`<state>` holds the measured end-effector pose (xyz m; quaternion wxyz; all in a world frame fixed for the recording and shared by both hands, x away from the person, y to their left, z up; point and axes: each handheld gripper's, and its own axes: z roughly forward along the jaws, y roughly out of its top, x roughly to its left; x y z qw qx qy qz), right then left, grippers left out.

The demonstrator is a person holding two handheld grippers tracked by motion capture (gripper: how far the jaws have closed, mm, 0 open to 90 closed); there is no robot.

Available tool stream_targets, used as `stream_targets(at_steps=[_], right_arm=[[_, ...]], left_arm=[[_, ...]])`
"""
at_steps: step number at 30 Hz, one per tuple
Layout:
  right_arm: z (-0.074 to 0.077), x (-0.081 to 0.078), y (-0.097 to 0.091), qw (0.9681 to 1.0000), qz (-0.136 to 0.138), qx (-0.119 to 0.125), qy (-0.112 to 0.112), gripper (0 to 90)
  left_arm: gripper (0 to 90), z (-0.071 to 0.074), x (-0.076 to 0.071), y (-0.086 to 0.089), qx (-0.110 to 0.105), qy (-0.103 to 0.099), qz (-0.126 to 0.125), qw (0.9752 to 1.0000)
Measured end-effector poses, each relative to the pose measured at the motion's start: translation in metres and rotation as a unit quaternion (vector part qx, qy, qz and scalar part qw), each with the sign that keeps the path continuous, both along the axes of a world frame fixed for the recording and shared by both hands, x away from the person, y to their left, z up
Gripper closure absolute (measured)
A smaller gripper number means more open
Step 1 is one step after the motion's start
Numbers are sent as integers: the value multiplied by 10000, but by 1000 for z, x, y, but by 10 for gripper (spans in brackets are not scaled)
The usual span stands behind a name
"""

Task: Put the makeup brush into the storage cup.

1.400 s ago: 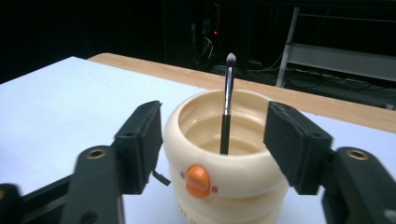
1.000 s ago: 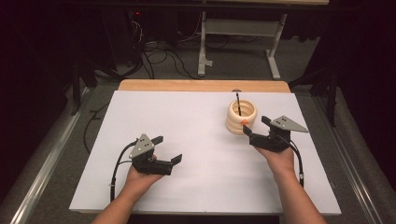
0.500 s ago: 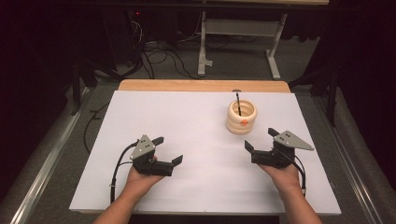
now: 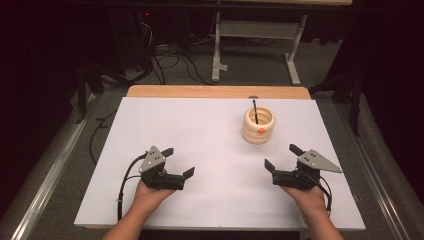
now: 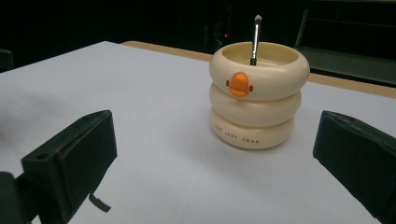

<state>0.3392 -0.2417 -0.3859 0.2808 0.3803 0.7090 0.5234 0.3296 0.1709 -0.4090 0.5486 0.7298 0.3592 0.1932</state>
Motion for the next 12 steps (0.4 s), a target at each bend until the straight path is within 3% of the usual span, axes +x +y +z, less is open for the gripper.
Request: stream_targets(at_steps=[12], right_arm=[[-2,1,0,10000,-18,2,66,11]], left_arm=[[6,1,0,2,-9,-78,31,10000]])
